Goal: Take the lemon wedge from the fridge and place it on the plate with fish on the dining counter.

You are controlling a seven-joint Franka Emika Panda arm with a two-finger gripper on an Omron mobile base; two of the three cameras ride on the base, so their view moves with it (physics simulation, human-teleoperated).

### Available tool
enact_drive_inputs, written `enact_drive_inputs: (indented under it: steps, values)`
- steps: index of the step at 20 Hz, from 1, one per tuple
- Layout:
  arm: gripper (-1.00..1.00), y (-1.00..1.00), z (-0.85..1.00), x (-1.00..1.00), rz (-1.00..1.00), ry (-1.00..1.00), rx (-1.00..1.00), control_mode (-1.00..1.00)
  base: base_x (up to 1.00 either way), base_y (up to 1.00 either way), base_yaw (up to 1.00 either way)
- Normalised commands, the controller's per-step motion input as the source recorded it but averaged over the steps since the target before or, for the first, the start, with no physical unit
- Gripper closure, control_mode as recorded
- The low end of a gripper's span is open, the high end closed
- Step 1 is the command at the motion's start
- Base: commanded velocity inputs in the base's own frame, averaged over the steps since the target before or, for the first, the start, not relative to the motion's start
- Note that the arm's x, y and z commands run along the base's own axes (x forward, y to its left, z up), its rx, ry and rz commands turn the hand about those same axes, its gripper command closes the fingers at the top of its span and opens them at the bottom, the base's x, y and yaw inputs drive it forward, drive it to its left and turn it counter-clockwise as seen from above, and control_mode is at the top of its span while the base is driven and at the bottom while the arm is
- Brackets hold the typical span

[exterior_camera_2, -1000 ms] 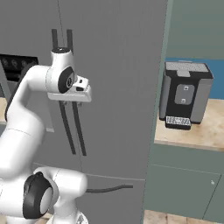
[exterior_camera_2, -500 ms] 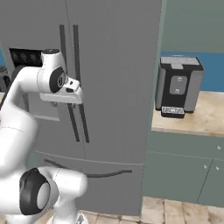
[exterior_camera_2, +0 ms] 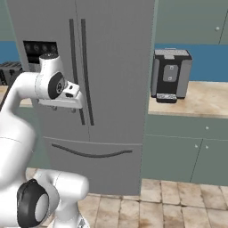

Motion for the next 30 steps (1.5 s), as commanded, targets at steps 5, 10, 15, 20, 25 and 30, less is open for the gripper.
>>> enact_drive_inputs:
  steps: [5, 10, 15, 20, 25, 30]
  values:
    - [-1.0, 0.01, 0.0, -0.07, 0.0, -0.03, 0.0, -1.0, 0.0, 0.0, 0.0]
    - [-1.0, 0.0, 0.53, 0.35, 0.12, -0.43, 0.0, -1.0, 0.0, 0.0, 0.0]
    - [-1.0, 0.0, 0.67, 0.91, 0.21, -0.54, 0.03, -1.0, 0.0, 0.0, 0.0]
    - [-1.0, 0.0, 0.01, 1.0, 0.09, -0.09, 0.0, -1.0, 0.0, 0.0, 0.0]
    - [-1.0, 0.09, -0.04, 0.99, -0.01, 0.01, 0.0, -1.0, 0.0, 0.0, 0.0]
    - [-1.0, 0.19, -0.16, 0.91, -0.14, 0.0, 0.0, -1.0, 0.0, 0.0, 0.0]
